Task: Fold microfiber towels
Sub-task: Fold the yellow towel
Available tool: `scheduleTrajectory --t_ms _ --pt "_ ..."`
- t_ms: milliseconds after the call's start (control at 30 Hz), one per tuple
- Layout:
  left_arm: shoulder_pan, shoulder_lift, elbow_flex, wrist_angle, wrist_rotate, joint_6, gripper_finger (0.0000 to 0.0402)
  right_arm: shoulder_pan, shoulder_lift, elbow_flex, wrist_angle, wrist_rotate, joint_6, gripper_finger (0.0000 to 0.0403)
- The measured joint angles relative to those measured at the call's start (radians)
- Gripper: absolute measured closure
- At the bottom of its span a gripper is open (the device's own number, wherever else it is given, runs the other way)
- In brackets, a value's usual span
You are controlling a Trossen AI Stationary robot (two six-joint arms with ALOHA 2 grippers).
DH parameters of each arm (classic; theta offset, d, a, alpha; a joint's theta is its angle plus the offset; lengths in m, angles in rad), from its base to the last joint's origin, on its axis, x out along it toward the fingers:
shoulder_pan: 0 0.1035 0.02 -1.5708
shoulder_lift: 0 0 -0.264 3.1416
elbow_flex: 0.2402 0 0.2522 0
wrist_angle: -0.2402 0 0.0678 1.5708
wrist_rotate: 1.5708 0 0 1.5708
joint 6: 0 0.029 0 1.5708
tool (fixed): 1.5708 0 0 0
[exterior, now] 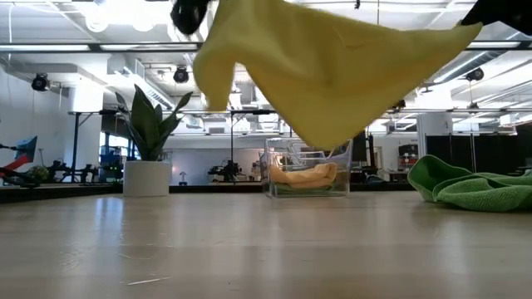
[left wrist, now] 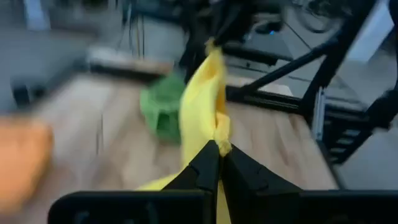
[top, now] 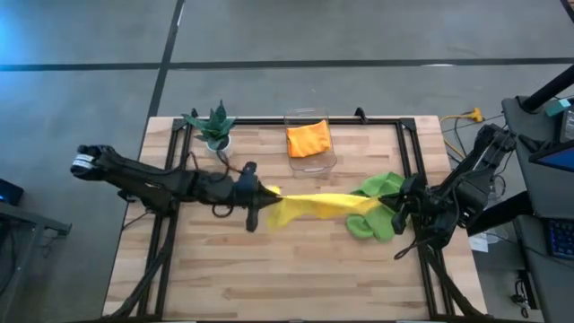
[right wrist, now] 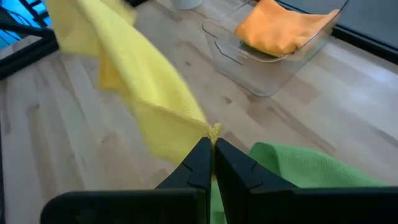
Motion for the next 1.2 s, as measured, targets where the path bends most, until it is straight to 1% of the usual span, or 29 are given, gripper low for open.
scheduleTrajectory --t_ms 67,167,233,333,400,533,600,700,800,833,967,1000,1067,1200 --pt "-0.025 0.021 0.011 0.012 -0.029 0.078 0.0401 0.000 0.000 0.000 0.013 0.000 0.000 0.0390" --pt "-0.025 0.081 0.022 0.002 -0.007 0.061 0.0401 0.000 0.001 0.000 0.024 0.000 0.003 0.0390" --pt "-0.023 0.135 0.022 0.000 0.067 0.019 0.0401 0.000 0.001 0.000 0.027 -0.001 0.003 0.0390" --pt "-0.039 0.223 0.020 -0.006 0.211 -0.062 0.0391 0.000 0.001 0.000 0.039 -0.002 0.002 0.0390" --pt "-0.054 0.290 0.017 -0.011 0.280 -0.101 0.0380 0.000 0.002 0.000 0.043 -0.009 0.002 0.0390" --pt "-0.080 0.426 0.018 -0.010 0.321 -0.118 0.0353 0.000 0.002 0.000 0.043 -0.040 0.002 0.0390" --pt "-0.082 0.481 0.024 0.033 0.328 -0.119 0.0334 0.000 0.002 0.000 0.045 -0.054 0.002 0.0390" --pt "-0.080 0.532 0.028 0.131 0.372 -0.139 0.0300 0.000 0.002 0.000 0.046 -0.081 0.002 0.0390" --pt "-0.075 0.545 0.029 0.177 0.373 -0.145 0.0267 0.000 0.002 0.000 0.047 -0.097 0.002 0.0390" --pt "-0.073 0.545 0.029 0.186 0.356 -0.146 0.0258 0.000 0.002 0.000 0.048 -0.104 0.001 0.0390" --pt "-0.060 0.542 0.037 0.182 0.199 -0.147 0.0231 0.000 0.002 0.000 0.049 -0.111 -0.001 0.0390" --pt "-0.051 0.542 0.042 0.183 0.178 -0.148 0.0227 0.000 0.002 0.000 0.050 -0.111 -0.003 0.0390" --pt "-0.027 0.556 0.059 0.201 0.172 -0.174 0.0222 0.000 0.002 0.000 0.051 -0.114 -0.010 0.0390" --pt "0.017 0.613 0.103 0.235 0.254 -0.250 0.0221 0.000 0.002 0.000 0.055 -0.115 -0.016 0.0390"
